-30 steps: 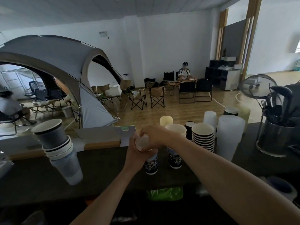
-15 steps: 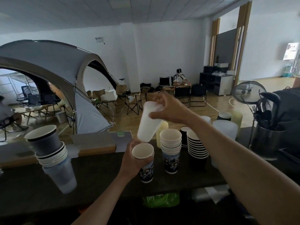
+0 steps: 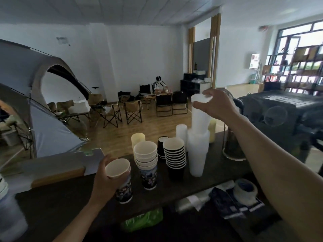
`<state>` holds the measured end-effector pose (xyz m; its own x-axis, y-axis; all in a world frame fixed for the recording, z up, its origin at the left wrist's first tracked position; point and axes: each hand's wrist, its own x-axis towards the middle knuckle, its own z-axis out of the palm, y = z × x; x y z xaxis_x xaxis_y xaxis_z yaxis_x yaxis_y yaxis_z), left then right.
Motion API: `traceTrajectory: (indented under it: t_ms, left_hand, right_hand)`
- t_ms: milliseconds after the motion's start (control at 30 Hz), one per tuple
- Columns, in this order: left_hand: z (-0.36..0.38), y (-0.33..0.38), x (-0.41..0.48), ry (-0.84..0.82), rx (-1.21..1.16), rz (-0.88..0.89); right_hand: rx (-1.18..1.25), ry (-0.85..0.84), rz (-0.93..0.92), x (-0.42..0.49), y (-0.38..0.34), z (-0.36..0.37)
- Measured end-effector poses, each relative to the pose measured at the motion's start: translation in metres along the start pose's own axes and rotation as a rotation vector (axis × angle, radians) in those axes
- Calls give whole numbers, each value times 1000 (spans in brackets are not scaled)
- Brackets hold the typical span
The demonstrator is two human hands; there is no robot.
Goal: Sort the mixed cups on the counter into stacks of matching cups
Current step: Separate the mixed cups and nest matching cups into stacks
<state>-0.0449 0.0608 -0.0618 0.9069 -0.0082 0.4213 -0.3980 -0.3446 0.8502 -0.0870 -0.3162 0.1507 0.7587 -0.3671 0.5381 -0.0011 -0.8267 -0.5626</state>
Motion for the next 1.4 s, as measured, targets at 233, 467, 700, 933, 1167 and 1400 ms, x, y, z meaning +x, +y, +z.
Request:
traceTrajectory:
  t_ms: [233,467,700,933,1167,1400]
  left_hand:
    - [11,3,-3,26,-3,-23]
    - [9,2,-4,2,-11,-76]
    - [3,6,-6,-38,-46,-78]
    - [-5,3,-9,-109,-22,-89]
    - [-24,12,-13,-3,9,-4]
    - [-46,113,54,97,46,386]
  right_hand:
    - [-47,-56,20,2,18,9]
    - [-128,-399,136,-13,51,64]
    - [-201,-302,-37,-12,12,64]
    - [65,-453,-534,-88,-131,106]
    - [3,-788,-559,-132,-144,173]
    - [571,-404,-398,-90,-149,130]
